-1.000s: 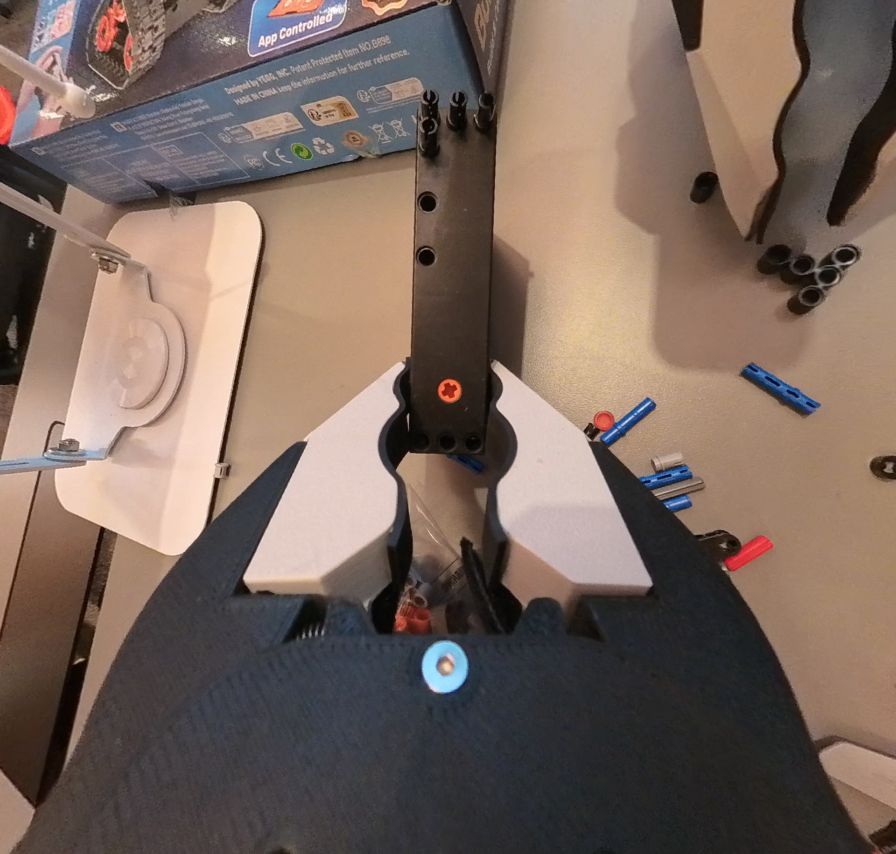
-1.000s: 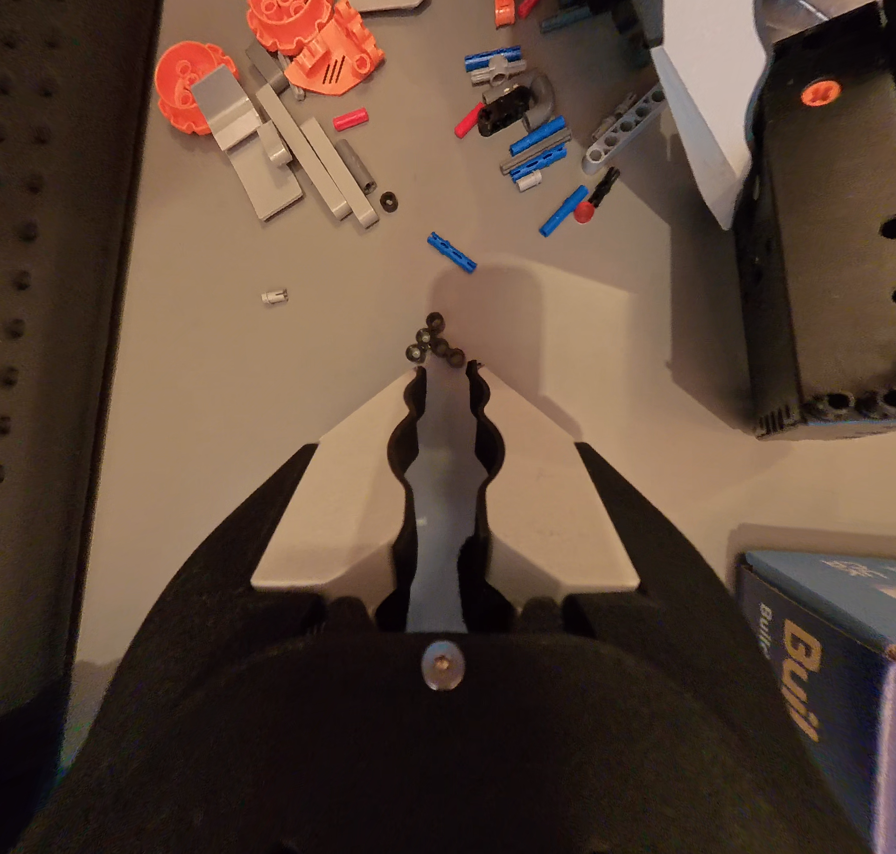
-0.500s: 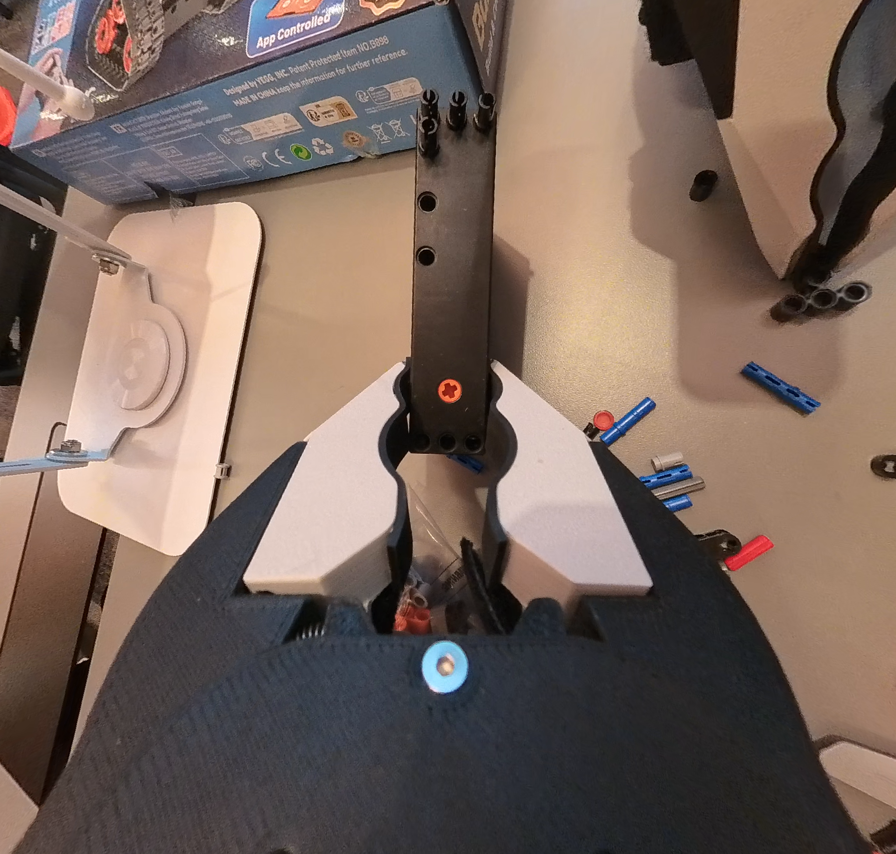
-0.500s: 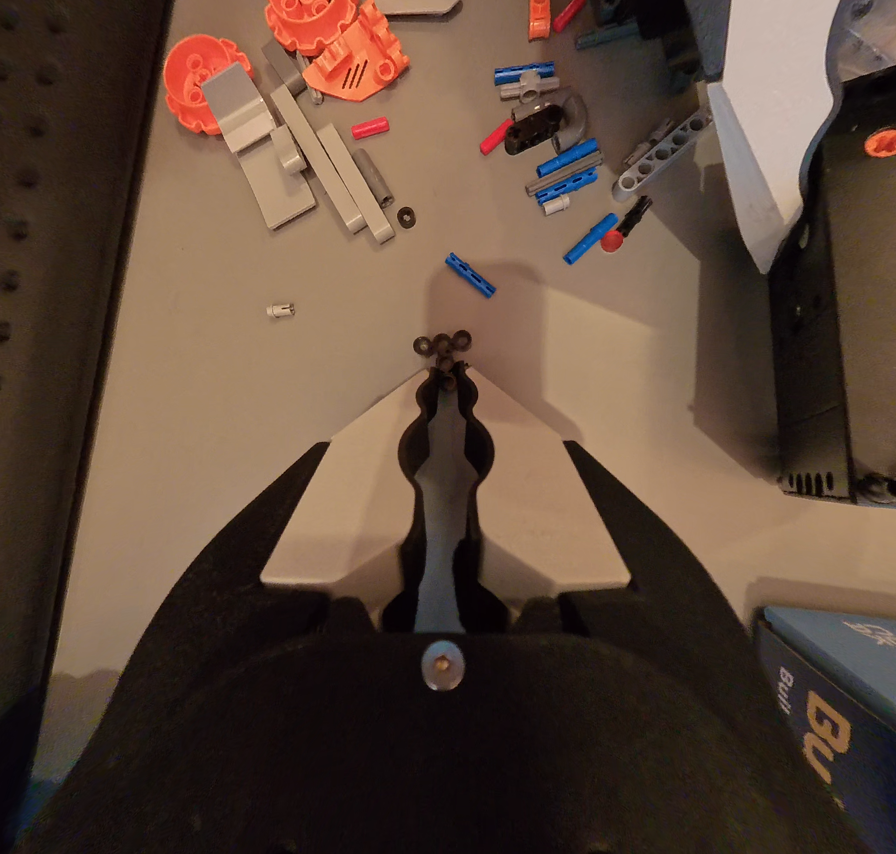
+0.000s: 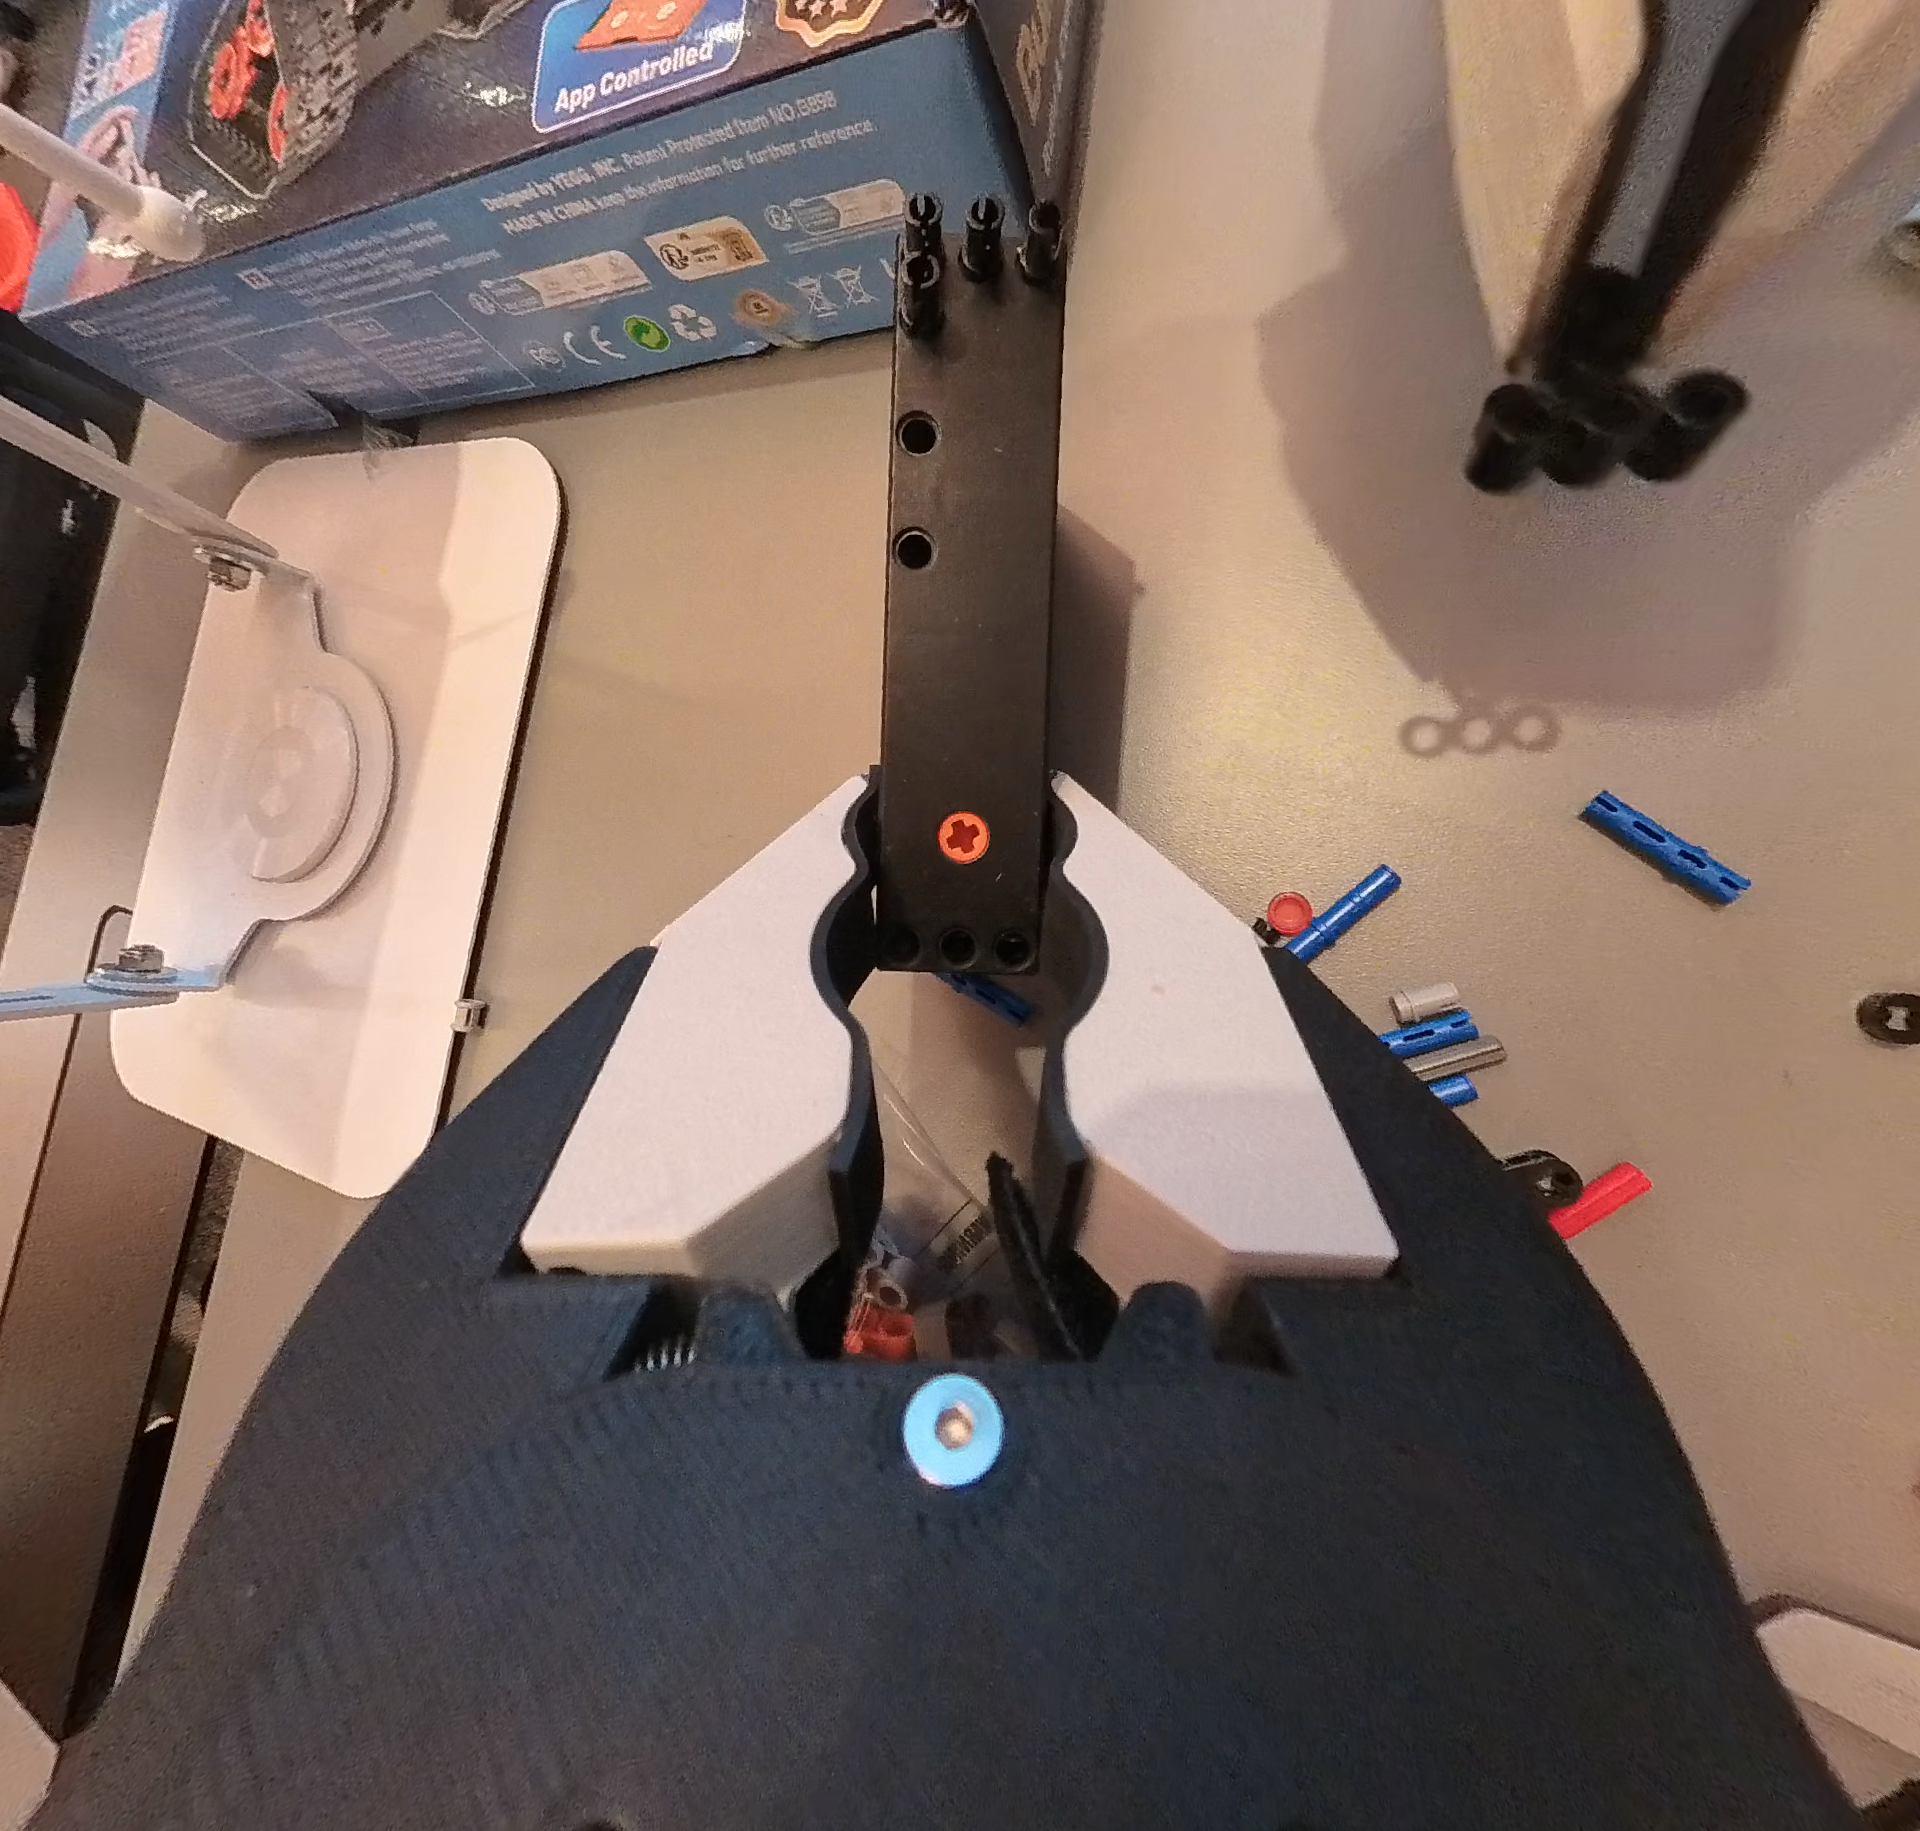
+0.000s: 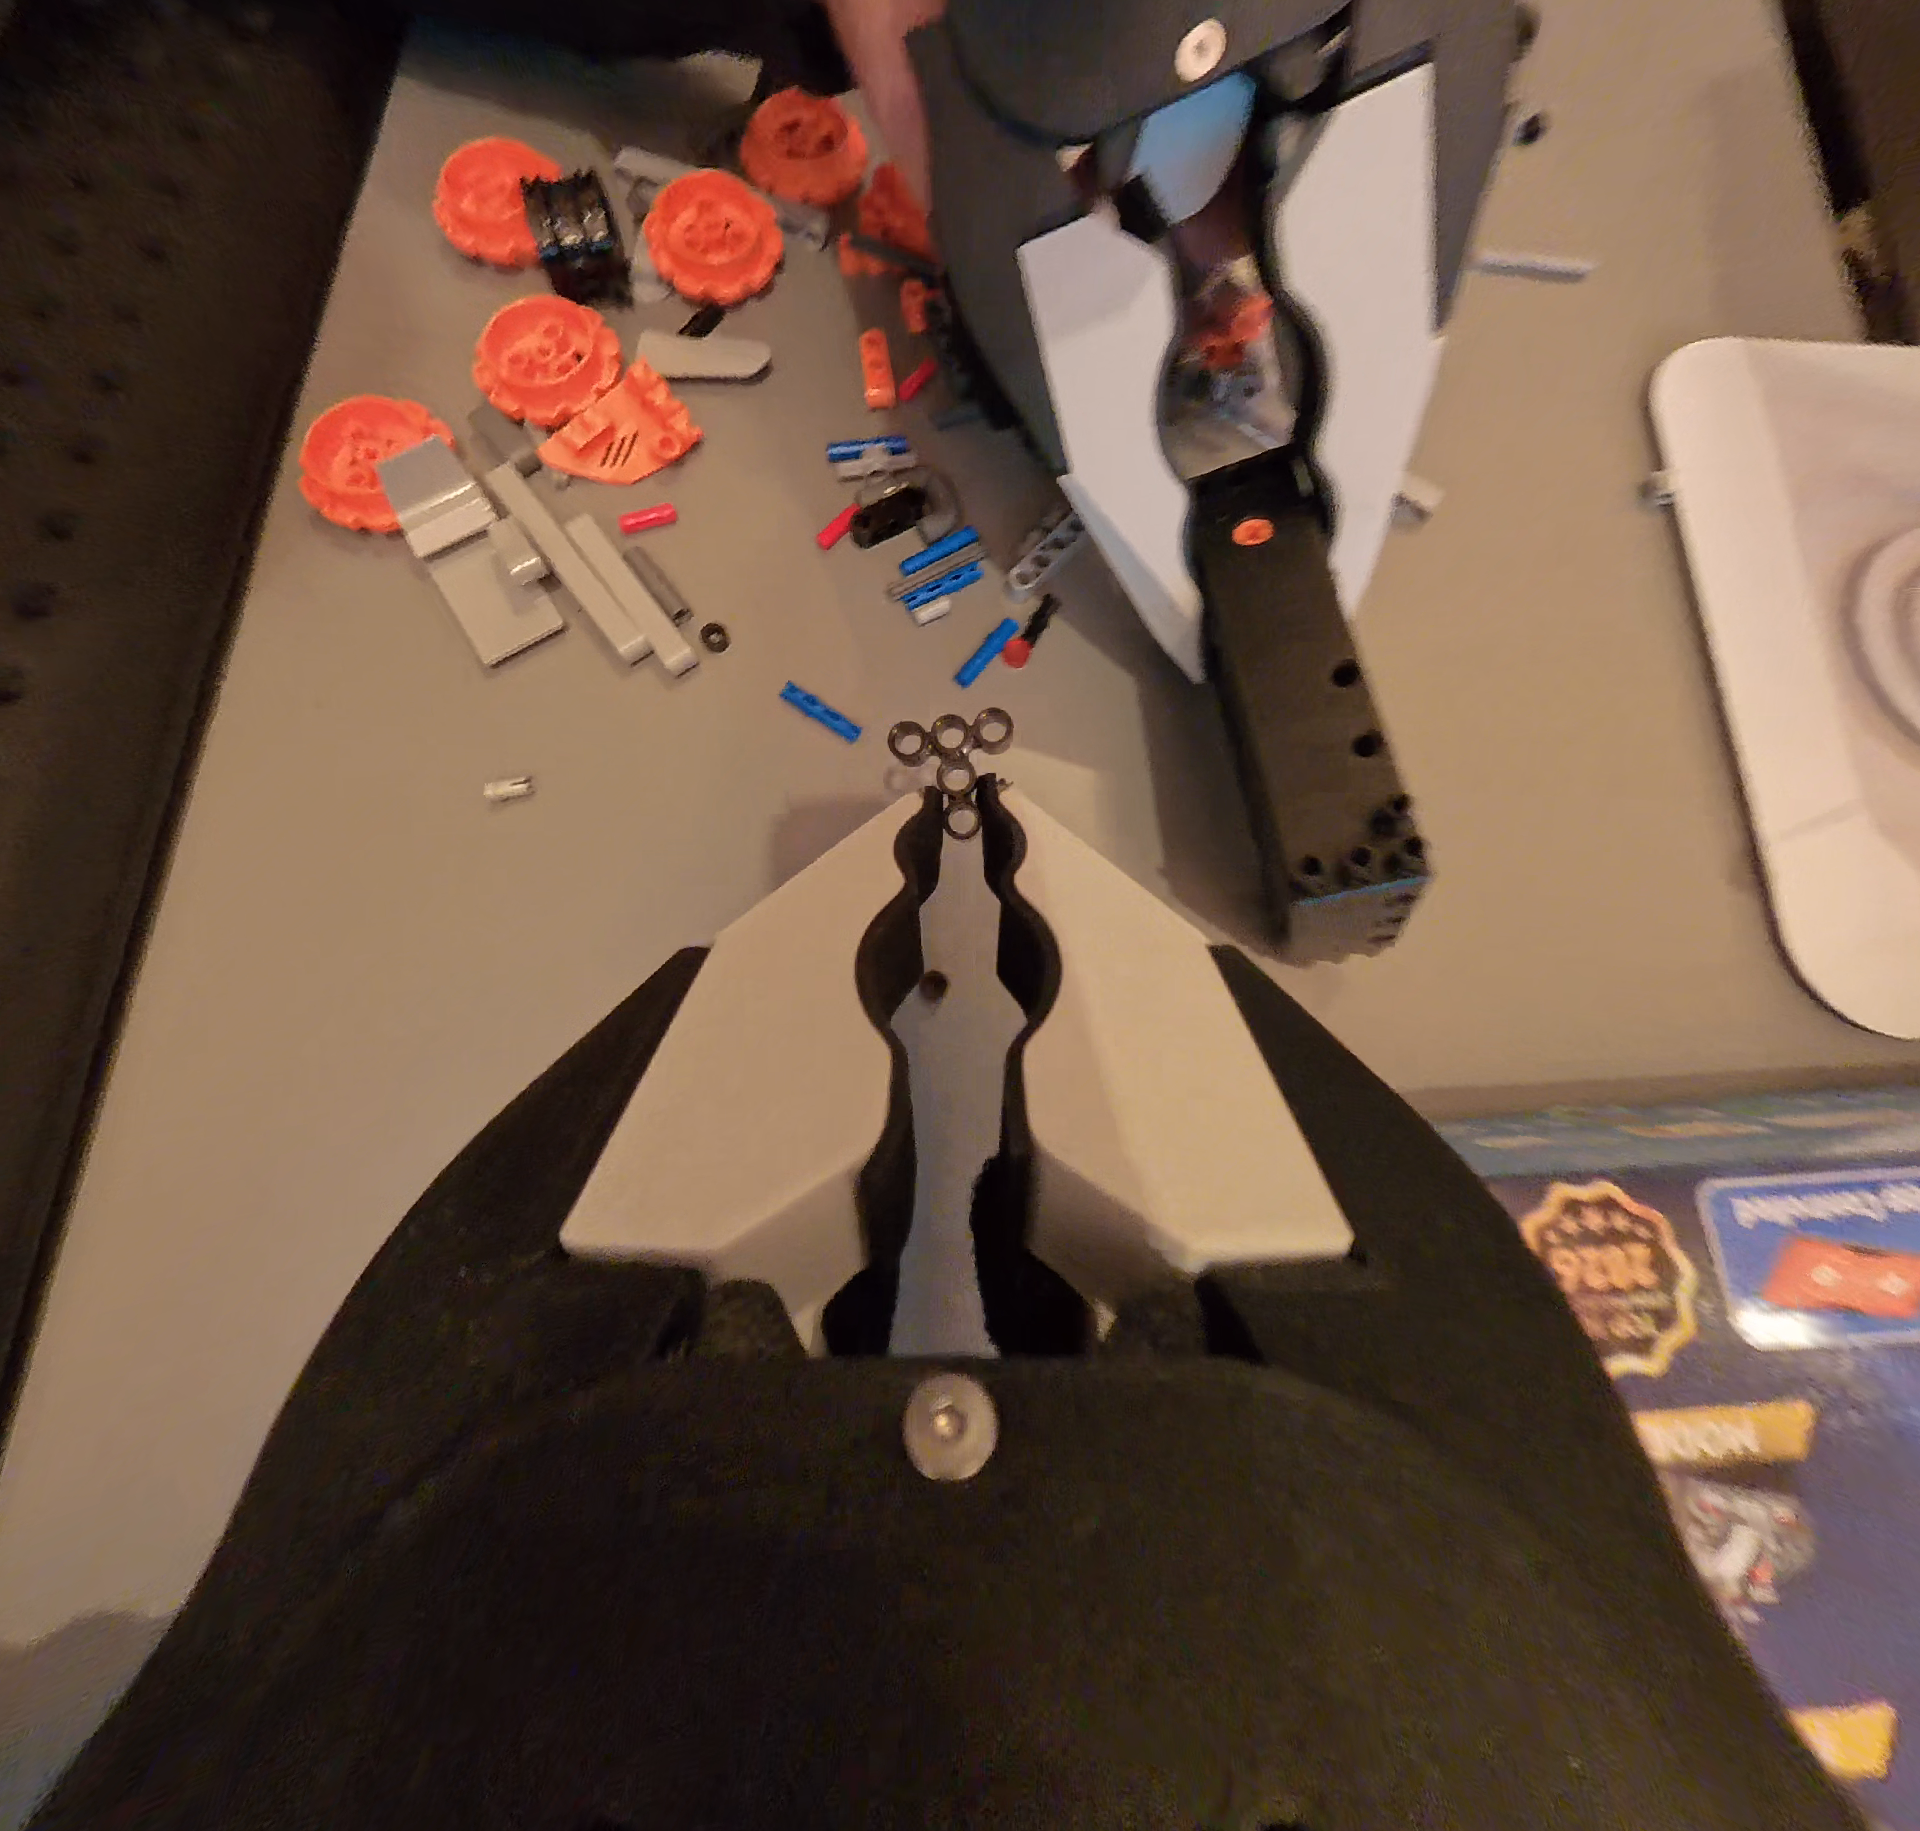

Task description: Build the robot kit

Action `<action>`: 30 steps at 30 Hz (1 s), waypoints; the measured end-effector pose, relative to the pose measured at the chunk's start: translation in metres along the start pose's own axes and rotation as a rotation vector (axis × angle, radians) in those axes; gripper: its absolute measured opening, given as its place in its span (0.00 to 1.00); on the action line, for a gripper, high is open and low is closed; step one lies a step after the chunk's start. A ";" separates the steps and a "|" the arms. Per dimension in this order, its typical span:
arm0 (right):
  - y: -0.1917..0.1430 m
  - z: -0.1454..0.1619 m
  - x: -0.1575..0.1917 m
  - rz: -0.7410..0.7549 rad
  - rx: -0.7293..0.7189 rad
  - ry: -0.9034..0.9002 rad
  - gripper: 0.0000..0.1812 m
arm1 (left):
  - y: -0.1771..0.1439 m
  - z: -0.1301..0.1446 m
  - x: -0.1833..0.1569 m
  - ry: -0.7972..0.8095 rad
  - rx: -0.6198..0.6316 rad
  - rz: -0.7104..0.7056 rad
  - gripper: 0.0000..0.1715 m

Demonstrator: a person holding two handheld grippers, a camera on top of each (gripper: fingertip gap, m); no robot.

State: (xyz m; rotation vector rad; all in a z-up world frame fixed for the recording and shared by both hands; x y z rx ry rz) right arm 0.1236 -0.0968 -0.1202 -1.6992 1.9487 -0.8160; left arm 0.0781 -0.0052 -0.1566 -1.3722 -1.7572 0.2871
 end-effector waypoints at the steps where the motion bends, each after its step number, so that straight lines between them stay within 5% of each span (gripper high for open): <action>1: -0.004 -0.002 -0.004 0.025 -0.017 0.004 0.03 | 0.000 0.000 0.000 0.001 0.000 0.000 0.15; 9: -0.030 -0.009 -0.027 0.196 -0.082 0.025 0.03 | 0.000 -0.001 -0.001 0.010 0.004 -0.007 0.15; 30: -0.053 -0.010 -0.050 0.376 -0.106 0.101 0.03 | 0.002 -0.003 -0.002 -0.005 0.002 -0.010 0.15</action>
Point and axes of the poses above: each gripper's, where its closed fingertips meet, y out along the fingers, z out of its underside, x = y × z across the jaws, the point moved 2 cm from there along -y, back along the fingers, and after that the axes turned 10 degrees about -z, right-handed, at the moved point
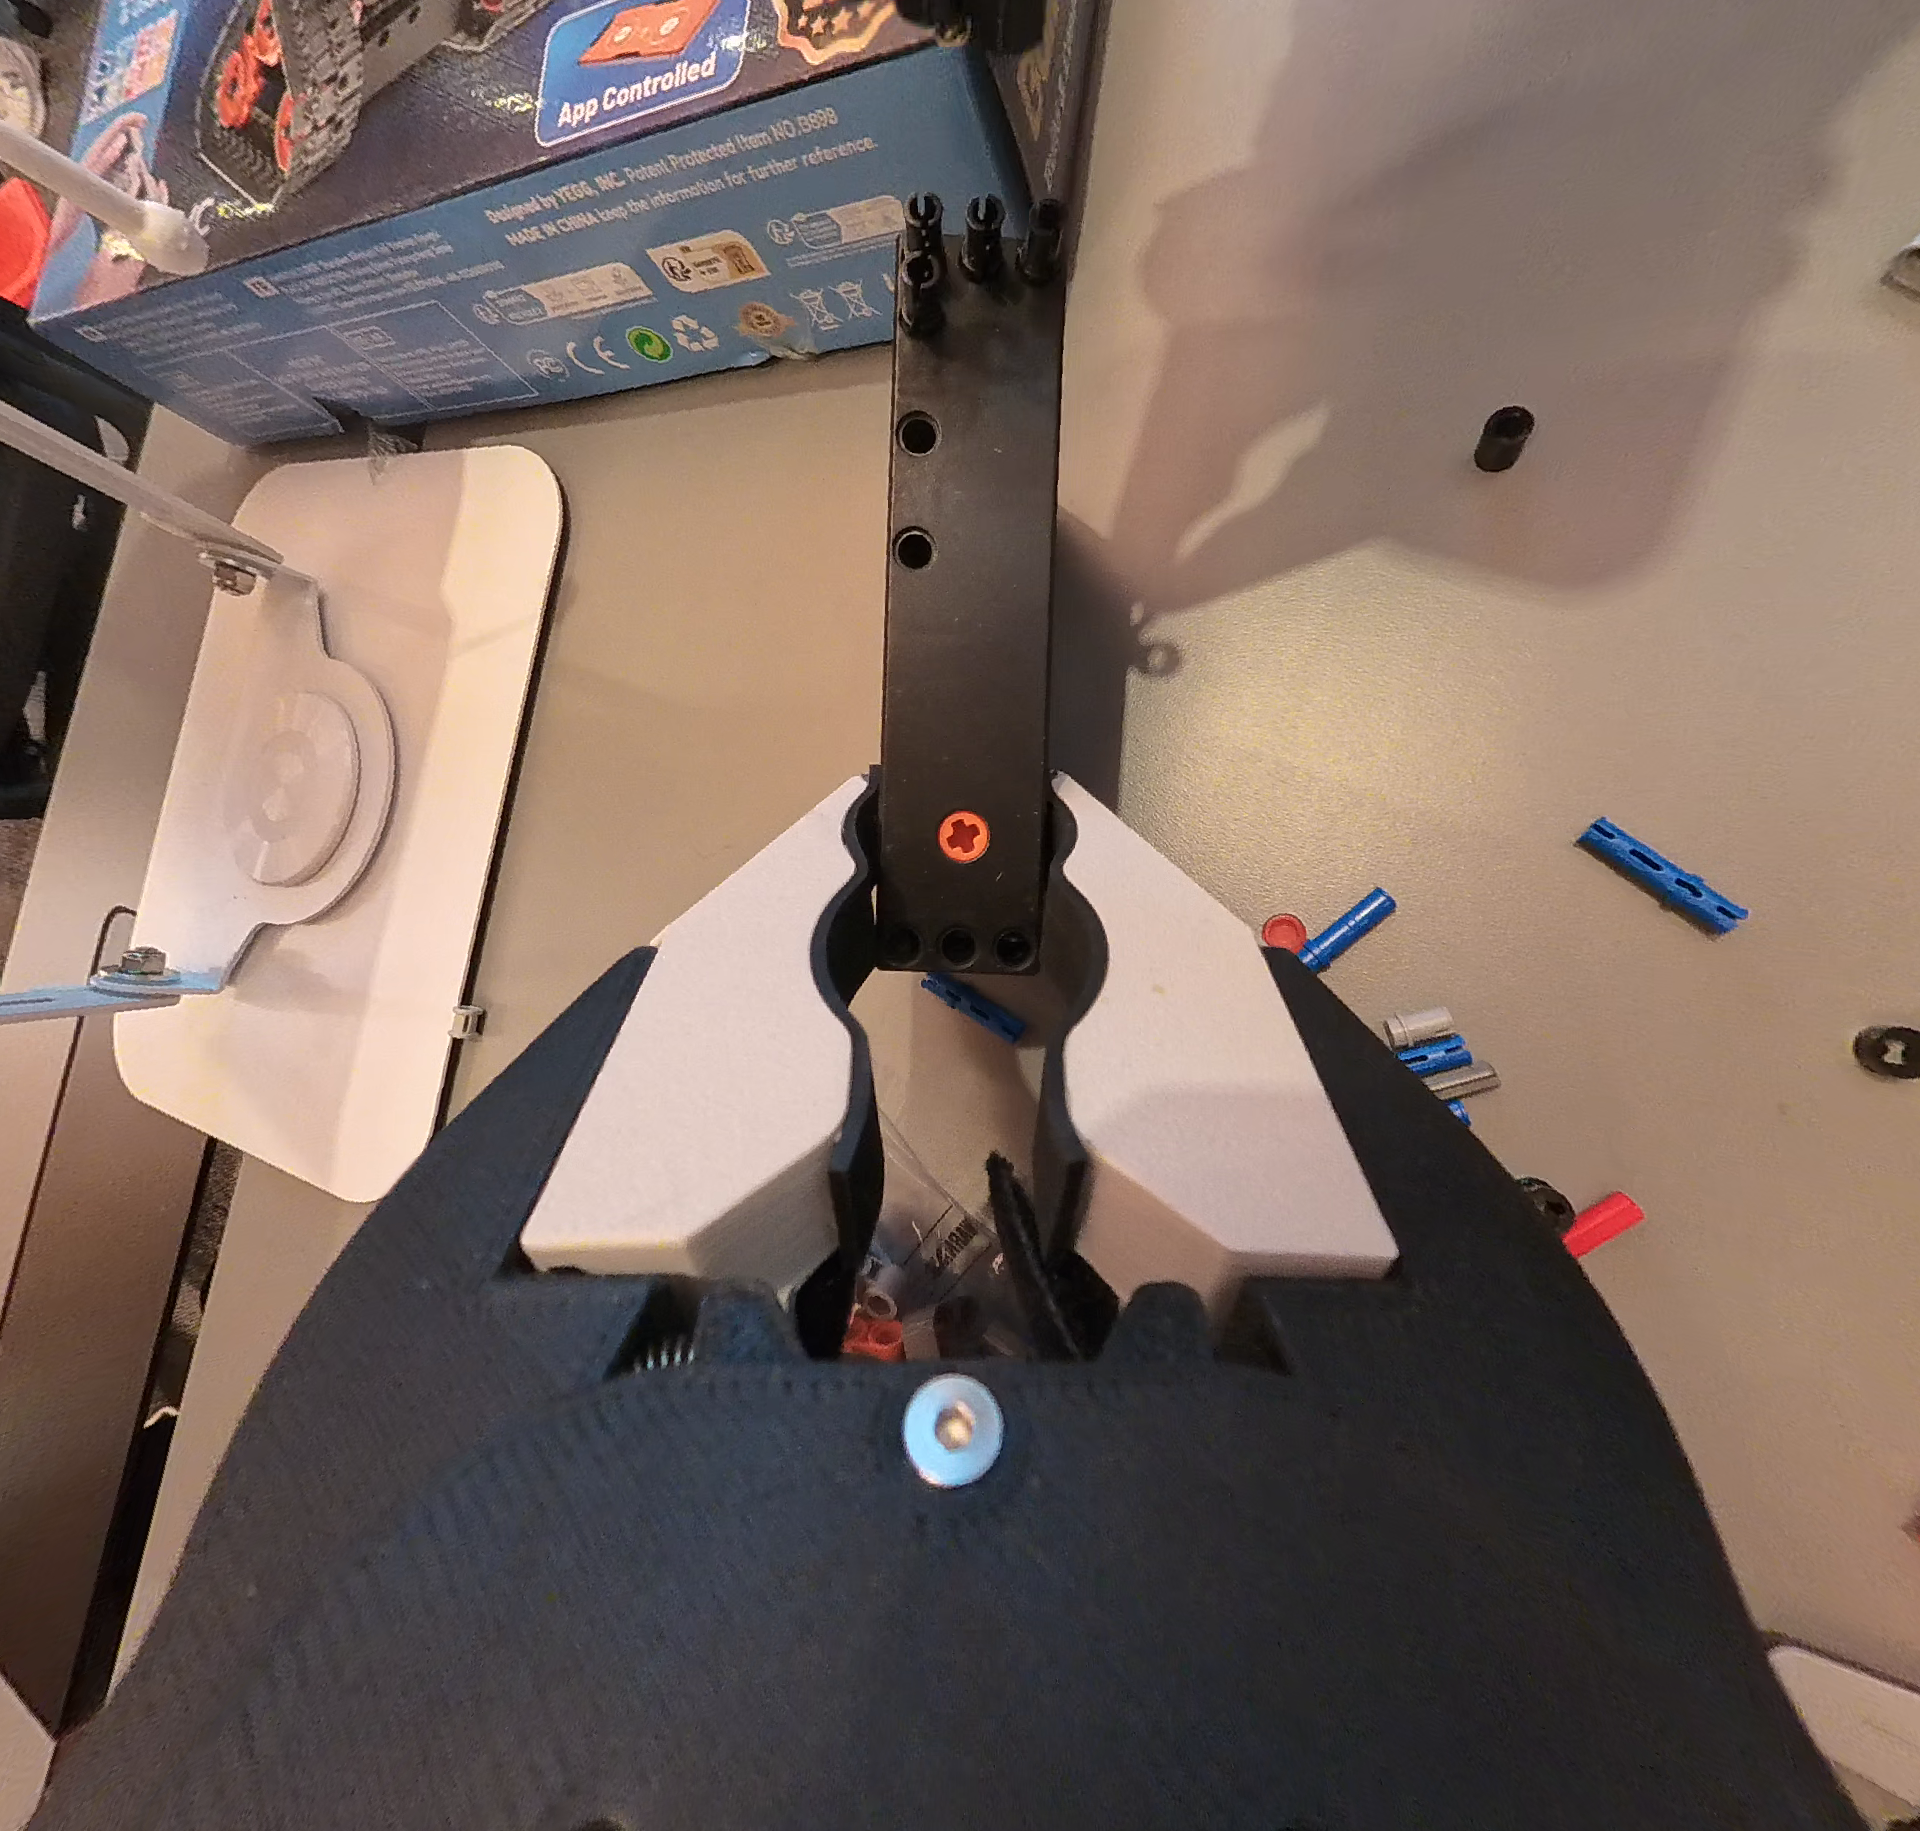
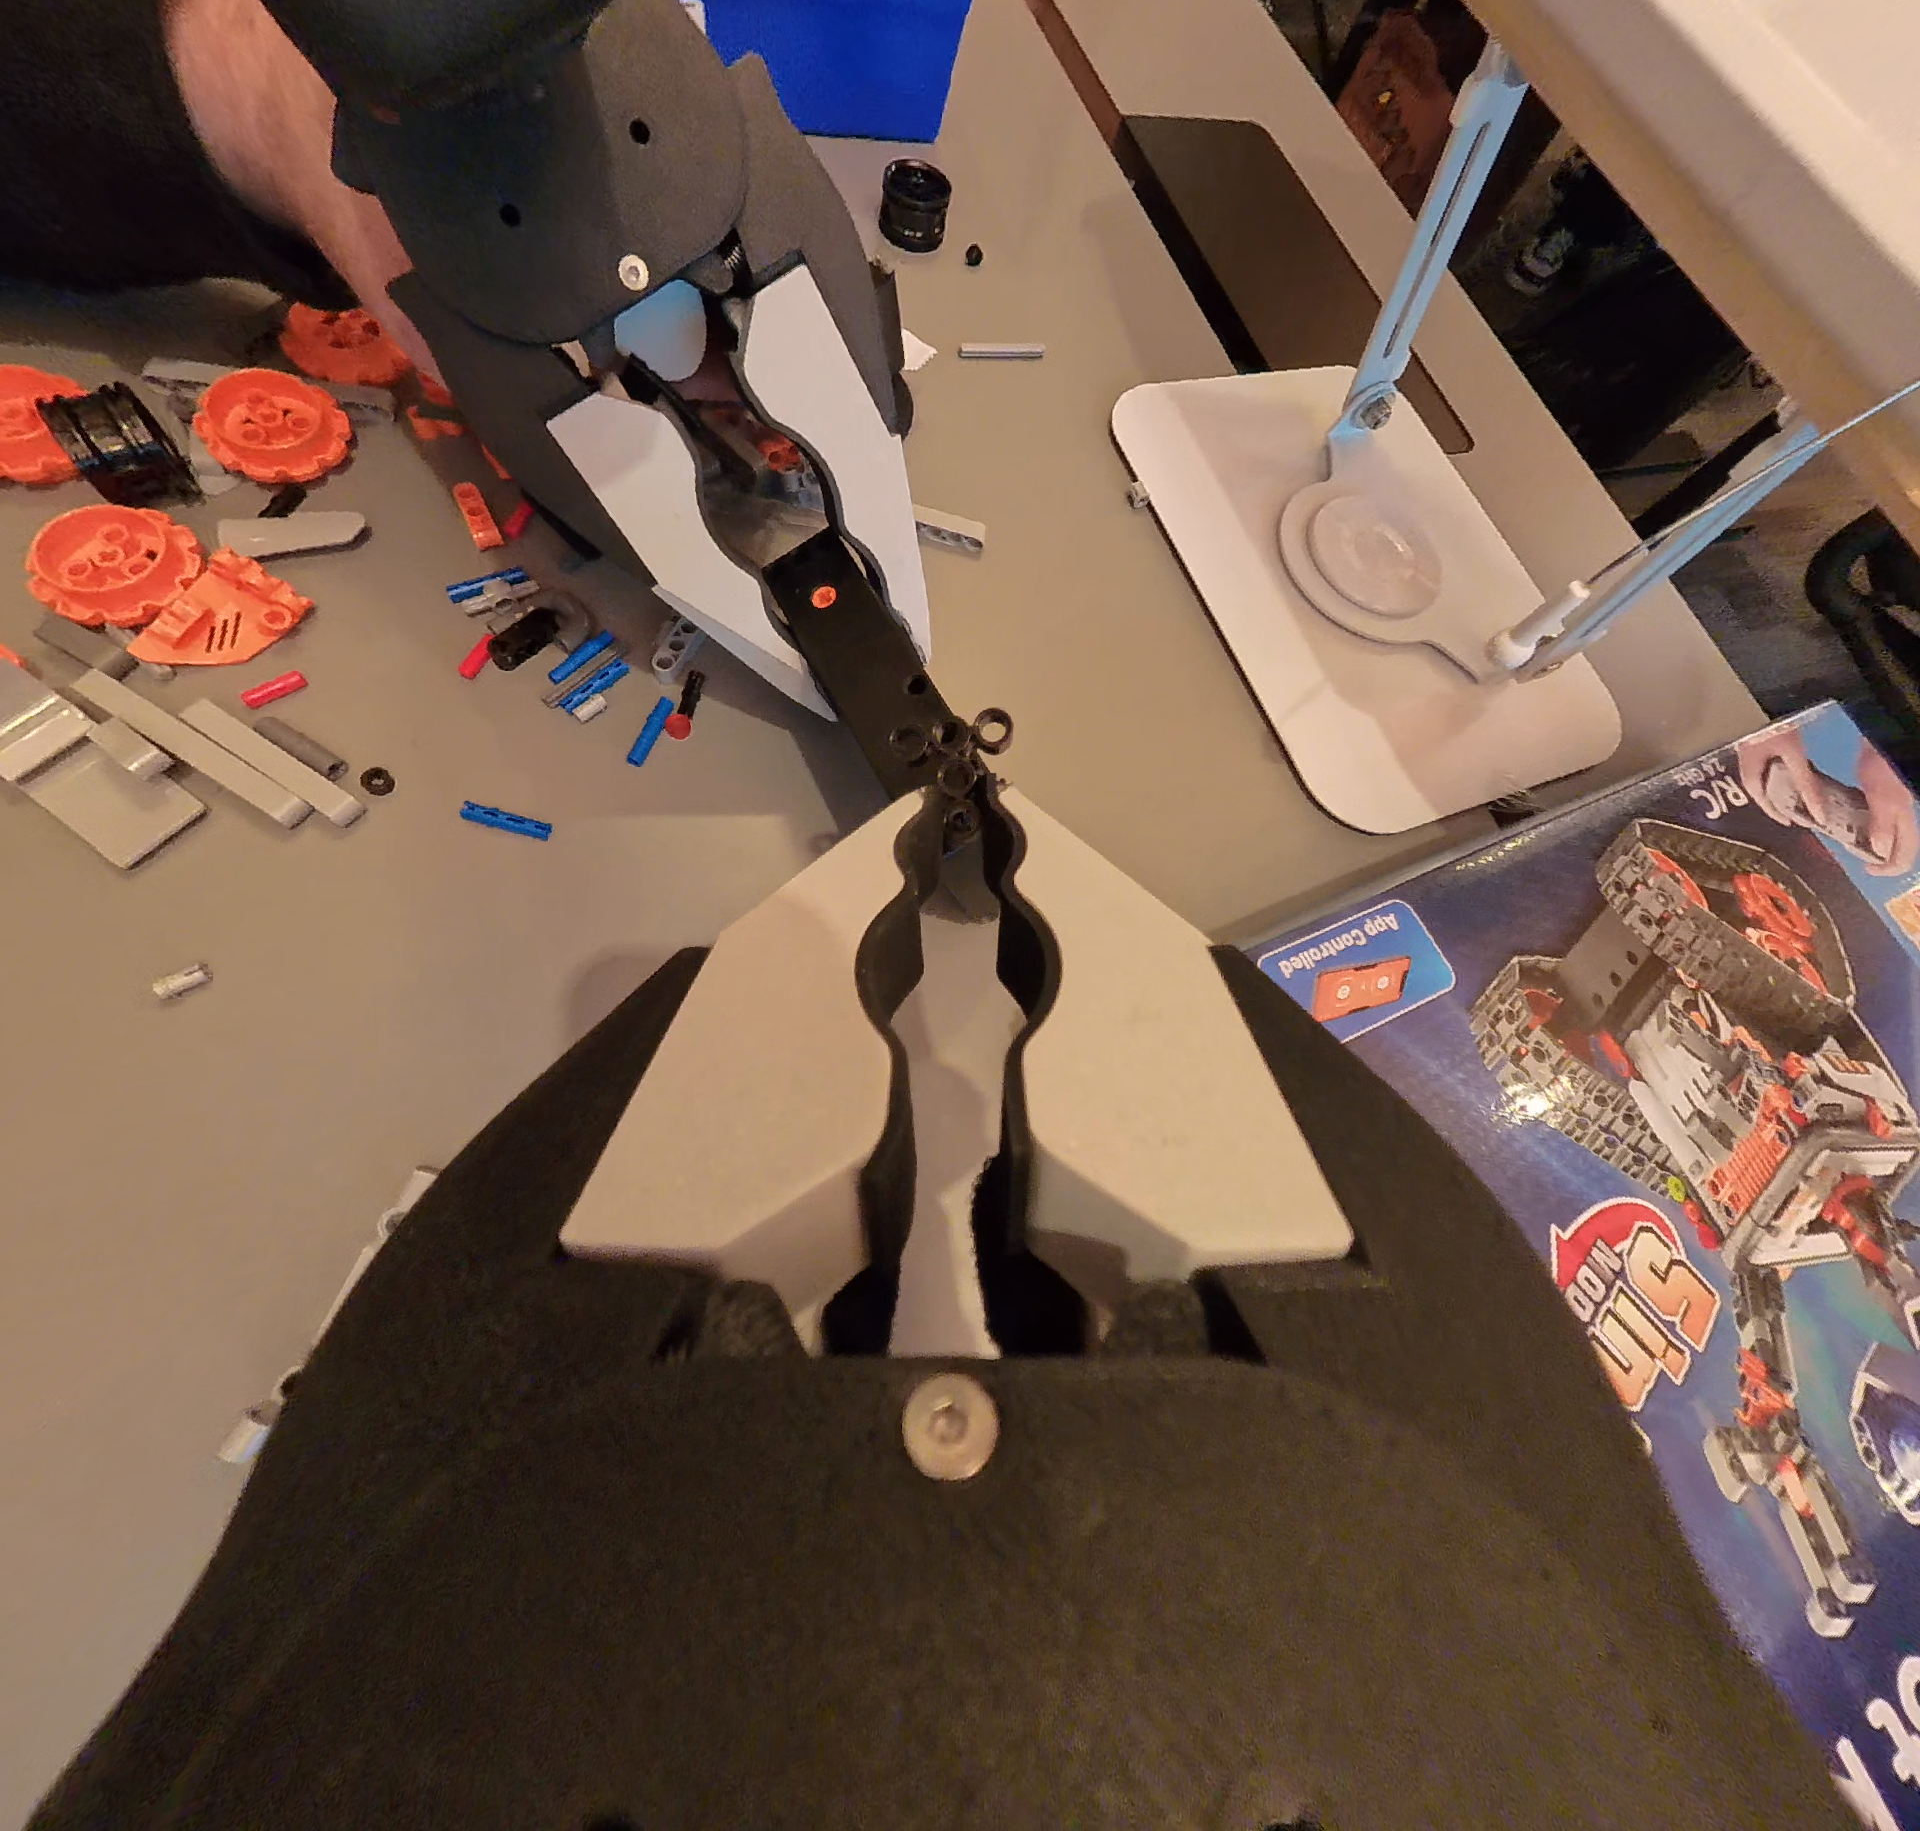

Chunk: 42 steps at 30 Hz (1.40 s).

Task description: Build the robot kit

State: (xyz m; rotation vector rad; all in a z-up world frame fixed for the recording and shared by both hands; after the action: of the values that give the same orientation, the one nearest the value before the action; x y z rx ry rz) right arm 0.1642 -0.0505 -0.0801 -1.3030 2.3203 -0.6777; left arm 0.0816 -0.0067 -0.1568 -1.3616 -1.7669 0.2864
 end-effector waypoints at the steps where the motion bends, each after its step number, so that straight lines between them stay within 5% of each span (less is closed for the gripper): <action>1: 0.000 -0.001 -0.001 0.011 0.003 0.003 0.03 | 0.000 0.000 0.000 -0.001 0.000 -0.001 0.15; 42: 0.019 0.018 -0.004 0.089 0.172 0.043 0.03 | 0.001 -0.001 0.000 -0.004 0.006 -0.011 0.15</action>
State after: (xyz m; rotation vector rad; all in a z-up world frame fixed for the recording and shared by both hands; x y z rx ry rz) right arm 0.1635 -0.0423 -0.1054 -1.1120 2.2814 -0.8630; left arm 0.0828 -0.0063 -0.1566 -1.3476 -1.7752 0.2880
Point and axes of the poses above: each gripper's, where its closed fingertips meet, y out along the fingers, z out of its underside, x = y × z across the jaws, the point moved 2 cm from there along -y, back along the fingers, and after that the axes turned 10 degrees about -z, right-handed, at the moved point
